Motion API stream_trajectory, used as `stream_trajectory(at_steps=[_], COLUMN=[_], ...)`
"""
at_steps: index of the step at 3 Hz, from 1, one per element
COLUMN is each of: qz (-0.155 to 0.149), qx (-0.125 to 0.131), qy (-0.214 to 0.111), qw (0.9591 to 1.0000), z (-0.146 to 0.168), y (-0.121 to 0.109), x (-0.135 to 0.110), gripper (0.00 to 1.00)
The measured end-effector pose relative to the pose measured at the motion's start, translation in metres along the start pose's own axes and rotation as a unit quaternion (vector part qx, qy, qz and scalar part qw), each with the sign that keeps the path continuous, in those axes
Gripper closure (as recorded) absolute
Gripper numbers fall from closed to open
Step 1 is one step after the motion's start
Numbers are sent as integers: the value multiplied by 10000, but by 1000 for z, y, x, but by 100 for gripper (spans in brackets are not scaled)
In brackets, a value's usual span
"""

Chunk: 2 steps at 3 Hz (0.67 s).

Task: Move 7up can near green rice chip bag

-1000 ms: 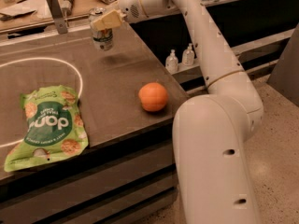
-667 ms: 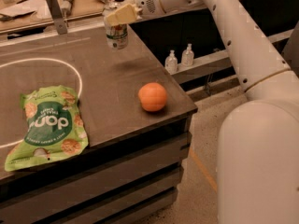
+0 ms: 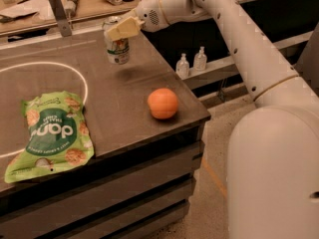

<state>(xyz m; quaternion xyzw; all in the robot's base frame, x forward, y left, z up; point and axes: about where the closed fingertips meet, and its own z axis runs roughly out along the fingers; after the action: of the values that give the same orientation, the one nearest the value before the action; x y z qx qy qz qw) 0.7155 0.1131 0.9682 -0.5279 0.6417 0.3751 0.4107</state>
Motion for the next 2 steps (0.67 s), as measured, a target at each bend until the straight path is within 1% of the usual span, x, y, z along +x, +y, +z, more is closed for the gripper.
stream_trajectory(at_steps=[1,2], qz=[-343,-634], qx=[-834,-1548], qy=[-53,-34], qw=[9959,9859], z=[37,62], y=[53,114], x=[-4,-10], gripper=[100,100])
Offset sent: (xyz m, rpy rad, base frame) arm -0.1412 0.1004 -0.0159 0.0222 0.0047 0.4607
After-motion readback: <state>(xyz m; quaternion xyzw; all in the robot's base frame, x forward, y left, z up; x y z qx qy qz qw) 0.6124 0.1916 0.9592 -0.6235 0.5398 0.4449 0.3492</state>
